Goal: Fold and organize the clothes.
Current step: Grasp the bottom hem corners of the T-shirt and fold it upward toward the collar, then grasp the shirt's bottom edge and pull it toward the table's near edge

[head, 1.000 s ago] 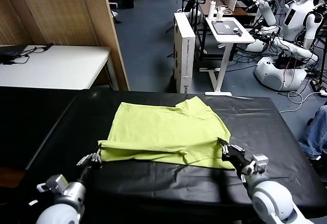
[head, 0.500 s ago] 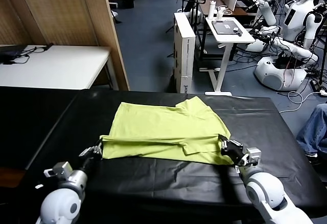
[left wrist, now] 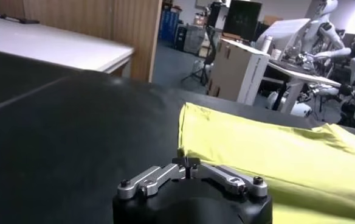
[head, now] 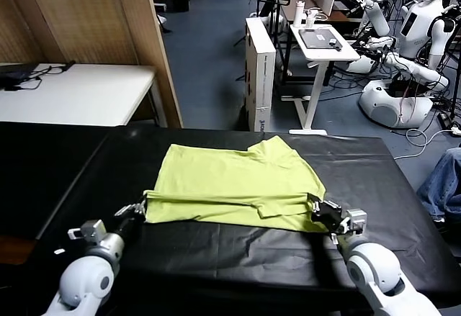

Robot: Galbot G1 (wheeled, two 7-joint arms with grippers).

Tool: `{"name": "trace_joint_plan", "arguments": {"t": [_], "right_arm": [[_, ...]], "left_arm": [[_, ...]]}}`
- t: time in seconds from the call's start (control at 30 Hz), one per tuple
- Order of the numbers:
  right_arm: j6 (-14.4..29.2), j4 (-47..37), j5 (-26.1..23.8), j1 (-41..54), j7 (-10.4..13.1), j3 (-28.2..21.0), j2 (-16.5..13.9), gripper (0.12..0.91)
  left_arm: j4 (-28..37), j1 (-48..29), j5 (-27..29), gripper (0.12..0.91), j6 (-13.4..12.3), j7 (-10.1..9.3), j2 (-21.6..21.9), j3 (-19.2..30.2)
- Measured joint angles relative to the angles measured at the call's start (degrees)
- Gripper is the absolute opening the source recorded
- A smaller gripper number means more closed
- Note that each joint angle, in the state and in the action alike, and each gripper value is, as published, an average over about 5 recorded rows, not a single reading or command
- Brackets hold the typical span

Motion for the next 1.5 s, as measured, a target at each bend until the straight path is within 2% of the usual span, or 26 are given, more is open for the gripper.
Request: {"name": "trace_joint_plan", "arguments": {"t": [0.1,0.17,0.27,0.33,0.73,0.9,1.03,1.17,1.37,1.43,1.5], "right_arm": [[0.3,1.5,-0.3,-3.9,-0.3,1.6,-0.1,0.502],[0.6,2.1,-0.3,-6.4,-0.4,2.8,-0.1,0.389],[1.2,2.3,-0.6,-9.4,-0.7,4.3,0.1,0.216],[1.4,2.3,-0.9,-10.7,-0.9,4.8,0.2,0.155],[1.7,2.2,-1.6,-12.3,-1.0,4.9,0.6,0.142],[1.8,2.4,-1.9,-12.3,-1.2,4.6,0.6,0.142],[1.8,2.8,-1.9,-12.9,-1.2,5.0,0.5,0.142],[1.6,3.4,-1.9,-13.9,-1.1,5.5,0.4,0.142],[0.1,4.9,-1.5,-15.5,-0.3,6.7,0.0,0.142],[-0.8,5.7,-1.1,-16.3,0.1,7.3,-0.1,0.161],[-1.8,6.6,-0.7,-17.2,0.3,7.9,-0.3,0.235]], "left_arm": [[-0.9,1.2,0.4,0.799,0.1,-0.06,-0.5,-0.6],[-1.7,2.1,0.6,0.872,0.3,-0.16,-0.8,-0.9],[-3.0,3.9,1.4,0.902,0.4,-0.27,-1.5,-1.2],[-3.6,5.1,2.1,0.905,0.3,-0.12,-2.0,-1.2],[-4.7,8.1,3.5,0.907,-0.2,0.48,-3.3,-0.9],[-4.9,9.1,4.8,0.89,-0.6,1.42,-3.5,-0.7],[-5.0,9.3,5.2,0.795,-0.7,1.6,-3.5,-0.6],[-4.9,9.4,5.3,0.588,-0.8,1.55,-3.4,-0.6],[-5.0,9.7,4.9,0.23,-0.7,1.28,-2.6,-0.9],[-5.3,10.2,4.7,0.16,-0.6,1.16,-2.1,-1.1],[-5.7,10.8,4.5,0.145,-0.6,1.1,-1.5,-1.6]]}}
